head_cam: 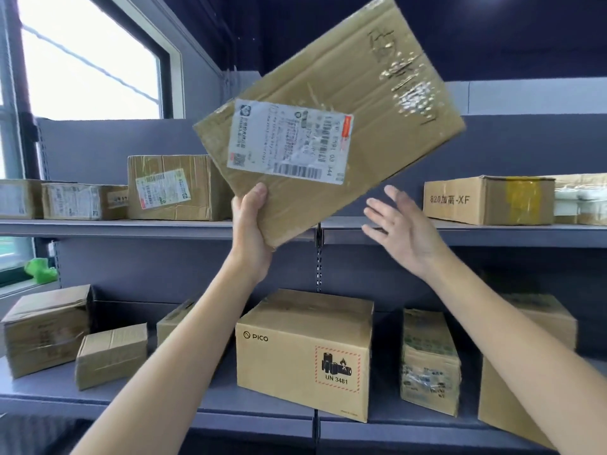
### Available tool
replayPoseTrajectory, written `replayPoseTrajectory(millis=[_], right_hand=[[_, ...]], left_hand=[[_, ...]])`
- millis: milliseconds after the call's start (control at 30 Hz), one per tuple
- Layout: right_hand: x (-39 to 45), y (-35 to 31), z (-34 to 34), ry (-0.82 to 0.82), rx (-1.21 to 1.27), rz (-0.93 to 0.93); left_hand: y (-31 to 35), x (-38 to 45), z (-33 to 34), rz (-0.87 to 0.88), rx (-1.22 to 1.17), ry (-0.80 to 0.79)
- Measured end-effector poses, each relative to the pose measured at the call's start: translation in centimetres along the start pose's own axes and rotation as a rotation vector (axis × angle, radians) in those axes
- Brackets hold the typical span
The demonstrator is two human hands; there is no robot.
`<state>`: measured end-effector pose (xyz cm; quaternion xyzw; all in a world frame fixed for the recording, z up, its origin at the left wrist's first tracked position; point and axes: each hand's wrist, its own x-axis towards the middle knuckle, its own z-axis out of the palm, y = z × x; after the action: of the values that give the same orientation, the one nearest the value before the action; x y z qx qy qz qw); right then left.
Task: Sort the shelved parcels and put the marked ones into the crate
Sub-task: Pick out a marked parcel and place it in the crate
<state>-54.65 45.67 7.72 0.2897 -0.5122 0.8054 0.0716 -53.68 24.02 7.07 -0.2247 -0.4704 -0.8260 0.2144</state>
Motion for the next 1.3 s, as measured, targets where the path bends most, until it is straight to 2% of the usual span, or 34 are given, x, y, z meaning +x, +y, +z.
replayPoseTrajectory(millis=[133, 300, 400, 567, 633, 733, 767, 900, 1133, 1300], right_hand=[[-0.3, 1.0, 2.6, -0.134, 0.074, -0.013], [-1.8, 1.3, 3.9, -0.13, 0.036, -0.166], [-2.4, 1.0, 3.3, -0.089, -0.001, -0.175], [-4.5, 0.7, 0.2, -0.097, -0.083, -0.08], [-5.8, 0.8, -1.0, -0.109, -0.116, -0.022], [-7.7, 2.0, -1.8, -0.146, -0.205, 0.062], [-8.4, 2.7, -2.0, -0.159, -0.218, 0.094], [-11.2, 5.5, -3.1, -0.152, -0.218, 0.195], [-16.2, 9.9, -5.7, -0.111, -0.114, 0.359], [-19.8, 13.4, -7.3, -0.01, -0.061, 0.526]], left_hand=[[-0.8, -2.0, 2.3, -0.045, -0.039, -0.021], [-1.3, -4.6, 3.2, 0.006, -0.049, 0.015], [-0.4, -5.4, 2.6, 0.064, -0.01, 0.031], [1.8, -5.7, -1.4, 0.022, 0.165, 0.074], [2.1, -6.3, -2.5, -0.07, 0.265, -0.025], [1.0, -8.3, -3.0, -0.185, 0.433, -0.258], [0.3, -9.2, -3.0, -0.205, 0.457, -0.27], [-2.7, -12.9, -3.6, -0.284, 0.442, -0.126], [-7.1, -18.0, -5.1, -0.427, 0.376, -0.051], [-9.8, -21.5, -6.3, -0.581, 0.378, 0.01]])
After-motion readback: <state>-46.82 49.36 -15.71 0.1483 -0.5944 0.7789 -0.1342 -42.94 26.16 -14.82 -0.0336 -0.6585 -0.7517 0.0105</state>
